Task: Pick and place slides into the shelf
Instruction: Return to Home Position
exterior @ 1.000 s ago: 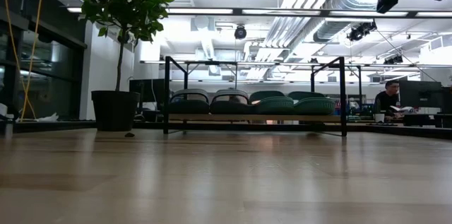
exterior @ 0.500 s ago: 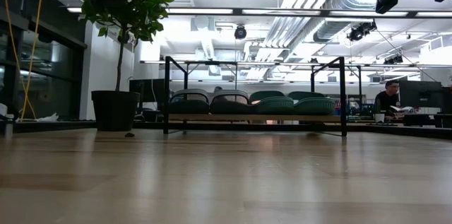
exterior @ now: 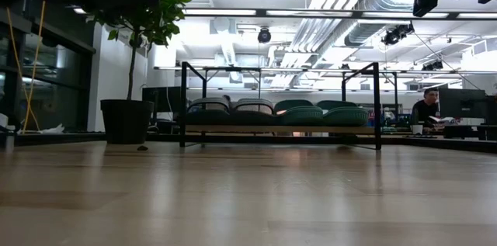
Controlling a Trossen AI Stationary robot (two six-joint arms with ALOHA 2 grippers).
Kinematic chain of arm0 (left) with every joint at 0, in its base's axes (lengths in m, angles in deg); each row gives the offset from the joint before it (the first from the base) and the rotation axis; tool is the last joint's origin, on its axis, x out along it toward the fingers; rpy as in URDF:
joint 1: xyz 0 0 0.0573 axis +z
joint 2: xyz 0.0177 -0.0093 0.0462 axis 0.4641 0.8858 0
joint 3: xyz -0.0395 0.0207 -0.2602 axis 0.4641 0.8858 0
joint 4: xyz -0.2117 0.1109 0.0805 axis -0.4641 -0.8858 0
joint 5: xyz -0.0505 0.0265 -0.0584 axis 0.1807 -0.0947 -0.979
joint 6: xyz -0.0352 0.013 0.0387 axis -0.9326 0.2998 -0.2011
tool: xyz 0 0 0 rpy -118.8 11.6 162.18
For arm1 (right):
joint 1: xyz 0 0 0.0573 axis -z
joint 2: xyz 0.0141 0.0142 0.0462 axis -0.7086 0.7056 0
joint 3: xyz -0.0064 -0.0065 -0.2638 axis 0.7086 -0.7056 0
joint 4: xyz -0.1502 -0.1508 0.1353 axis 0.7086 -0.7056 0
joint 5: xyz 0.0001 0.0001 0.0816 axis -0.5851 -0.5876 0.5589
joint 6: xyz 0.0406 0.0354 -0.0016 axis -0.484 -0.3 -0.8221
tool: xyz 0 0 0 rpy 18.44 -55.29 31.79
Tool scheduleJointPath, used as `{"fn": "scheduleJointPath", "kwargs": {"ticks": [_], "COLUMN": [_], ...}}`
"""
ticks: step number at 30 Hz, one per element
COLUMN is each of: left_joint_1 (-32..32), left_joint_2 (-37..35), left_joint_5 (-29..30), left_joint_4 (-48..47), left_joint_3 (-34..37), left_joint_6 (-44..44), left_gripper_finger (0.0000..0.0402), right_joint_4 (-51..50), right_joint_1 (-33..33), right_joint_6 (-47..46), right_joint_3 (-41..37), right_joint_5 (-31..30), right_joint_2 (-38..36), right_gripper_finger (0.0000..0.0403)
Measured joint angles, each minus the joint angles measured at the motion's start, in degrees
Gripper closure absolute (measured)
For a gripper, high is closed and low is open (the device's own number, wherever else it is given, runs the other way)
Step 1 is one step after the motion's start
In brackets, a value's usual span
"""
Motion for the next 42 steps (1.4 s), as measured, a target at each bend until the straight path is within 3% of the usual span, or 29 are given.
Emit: {"fn": "scheduleJointPath", "kwargs": {"ticks": [12, 23, 42], "left_joint_1": [13.5, 16.3, 16.2], "left_joint_2": [-0.4, -3.7, -25.8], "left_joint_5": [-16.4, -14.6, -15.0], "left_joint_4": [1.6, -5.2, -13.8], "left_joint_3": [3.3, 3.4, 10.2], "left_joint_6": [-3.9, -3.8, -4.1], "left_gripper_finger": [0.0373, 0.0373, 0.0373], "right_joint_4": [0.1, -0.3, -0.6], "right_joint_1": [0.0, 0.0, 0.0], "right_joint_6": [0.3, 0.0, 0.3], "right_joint_3": [0.0, 0.0, 0.0], "right_joint_5": [-1.0, -1.0, -0.4], "right_joint_2": [0.0, 0.0, 0.0], "right_gripper_finger": [0.0180, 0.0180, 0.0180]}}
